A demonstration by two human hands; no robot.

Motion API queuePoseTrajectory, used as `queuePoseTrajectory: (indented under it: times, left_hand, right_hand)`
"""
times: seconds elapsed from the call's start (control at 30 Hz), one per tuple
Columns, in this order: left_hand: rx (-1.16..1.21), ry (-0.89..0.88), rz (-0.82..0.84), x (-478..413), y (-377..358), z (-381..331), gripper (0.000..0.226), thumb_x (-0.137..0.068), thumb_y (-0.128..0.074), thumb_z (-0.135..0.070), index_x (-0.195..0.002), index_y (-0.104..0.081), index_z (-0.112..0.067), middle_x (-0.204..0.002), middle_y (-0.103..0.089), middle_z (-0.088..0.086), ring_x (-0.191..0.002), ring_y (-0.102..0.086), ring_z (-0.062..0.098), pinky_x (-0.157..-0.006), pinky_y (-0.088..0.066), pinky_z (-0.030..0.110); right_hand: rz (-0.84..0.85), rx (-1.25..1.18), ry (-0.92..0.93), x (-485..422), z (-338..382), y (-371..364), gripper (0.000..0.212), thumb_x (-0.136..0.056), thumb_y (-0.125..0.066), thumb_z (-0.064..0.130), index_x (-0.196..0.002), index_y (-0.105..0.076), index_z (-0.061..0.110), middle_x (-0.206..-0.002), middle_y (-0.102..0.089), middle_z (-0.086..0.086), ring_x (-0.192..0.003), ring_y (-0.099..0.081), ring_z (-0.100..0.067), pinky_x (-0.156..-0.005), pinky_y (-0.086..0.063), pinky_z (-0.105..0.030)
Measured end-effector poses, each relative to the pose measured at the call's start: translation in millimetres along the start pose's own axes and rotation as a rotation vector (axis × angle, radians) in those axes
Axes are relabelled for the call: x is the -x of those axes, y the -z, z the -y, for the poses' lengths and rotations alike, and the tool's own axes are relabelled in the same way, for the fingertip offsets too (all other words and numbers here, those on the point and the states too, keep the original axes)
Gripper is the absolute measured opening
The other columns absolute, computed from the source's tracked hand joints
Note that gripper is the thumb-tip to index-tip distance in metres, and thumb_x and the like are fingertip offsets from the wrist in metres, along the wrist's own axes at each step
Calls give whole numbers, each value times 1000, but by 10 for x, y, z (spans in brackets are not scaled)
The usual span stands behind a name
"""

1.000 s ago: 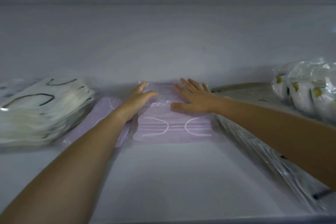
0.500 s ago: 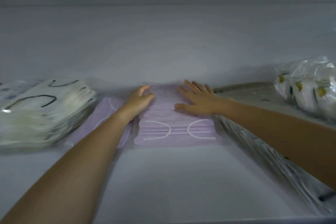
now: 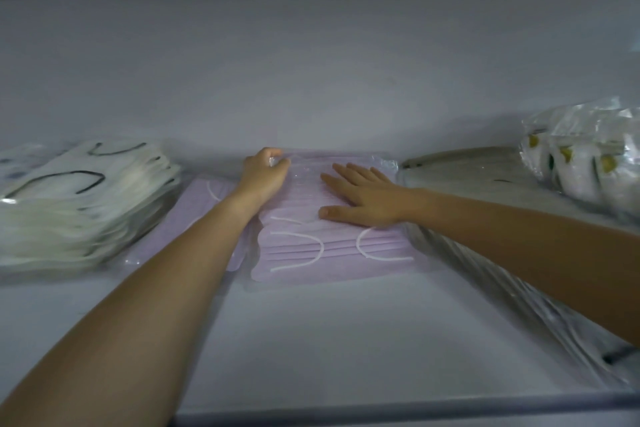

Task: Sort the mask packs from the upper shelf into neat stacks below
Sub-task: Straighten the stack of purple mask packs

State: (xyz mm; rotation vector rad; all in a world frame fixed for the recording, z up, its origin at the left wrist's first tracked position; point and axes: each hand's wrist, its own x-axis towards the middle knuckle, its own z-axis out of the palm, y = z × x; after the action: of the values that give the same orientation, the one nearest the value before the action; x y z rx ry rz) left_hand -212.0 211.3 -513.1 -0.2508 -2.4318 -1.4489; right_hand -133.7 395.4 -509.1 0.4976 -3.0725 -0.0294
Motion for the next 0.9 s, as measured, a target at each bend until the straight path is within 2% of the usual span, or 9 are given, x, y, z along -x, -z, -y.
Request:
queuePoseTrajectory:
  times: [0.13, 0.3, 0.4, 0.5, 0.57, 0.63, 0.77, 0.83, 0.9]
  left_hand:
    - [-27, 43, 33, -18, 13, 40, 49, -88, -50, -32, -132, -47, -11, -131, -50, 18, -120, -49, 32, -101, -39, 37]
    - [-14, 66, 60, -80, -11, 108, 49, -92, -51, -23, -138, -38, -9, -132, -47, 3, -122, -47, 25, -98, -37, 30]
    - [-7, 78, 72, -69, -20, 107, 56, -89, -57, -22, -139, -36, -9, -135, -44, 4, -122, -47, 24, -92, -36, 26]
    - [2, 45, 65, -68, -12, 94, 64, -79, -63, -24, -137, -39, -7, -133, -49, 8, -116, -52, 26, -87, -40, 27]
    - [-57, 1, 79, -59, -6, 97, 54, -84, -60, -12, -134, -42, -3, -126, -52, 11, -109, -55, 28, -79, -42, 24]
    - [-85, -39, 103, -45, 4, 105, 35, -87, -54, -1, -121, -50, -1, -108, -56, 11, -91, -56, 24, -65, -42, 21]
    - [-118, -22, 170, -80, 62, 156, 16, -87, -49, 3, -96, -50, -10, -80, -53, 6, -62, -45, 14, -50, -35, 20]
    - [-134, -17, 177, -79, 54, 168, 18, -87, -49, 3, -99, -47, -11, -79, -49, 3, -61, -41, 10, -49, -33, 17]
    - [-130, -32, 150, -52, 20, 162, 23, -88, -49, 4, -100, -44, -15, -86, -47, 2, -70, -45, 14, -47, -32, 8]
  right_hand:
    - [82, 13, -30, -26, 0, -45, 75, -89, -23, 67, -150, -2, 29, -158, 7, 0, -145, 6, -19, -117, 3, -44]
    - [-95, 57, -87, -140, -137, 60, 72, -91, -25, 64, -150, -2, 28, -158, 11, -2, -145, 9, -21, -117, 5, -42]
    - [-44, 98, -115, -172, -219, -20, 70, -92, -22, 64, -150, -4, 29, -158, 10, -3, -145, 10, -21, -116, 4, -44]
    - [-125, 83, -113, -181, -275, -22, 69, -92, -23, 63, -150, -6, 30, -158, 10, -4, -145, 9, -22, -116, 5, -44]
    - [-107, 81, -128, -184, -290, -12, 69, -92, -23, 64, -150, -8, 31, -158, 9, -3, -145, 9, -21, -116, 5, -45]
    - [-83, 84, -128, -180, -294, -26, 68, -92, -22, 64, -150, -8, 30, -158, 9, -2, -145, 8, -20, -115, 5, -45]
    - [-100, 78, -118, -190, -284, 2, 70, -90, -20, 66, -149, -6, 32, -158, 10, -2, -145, 10, -20, -115, 7, -45]
    - [-74, 70, -119, -194, -289, 10, 71, -90, -19, 67, -149, -5, 32, -158, 11, -1, -145, 10, -20, -115, 7, -44]
    - [-61, 71, -112, -179, -291, 7, 71, -89, -20, 67, -149, -3, 32, -158, 12, -1, -145, 10, -20, -115, 7, -44]
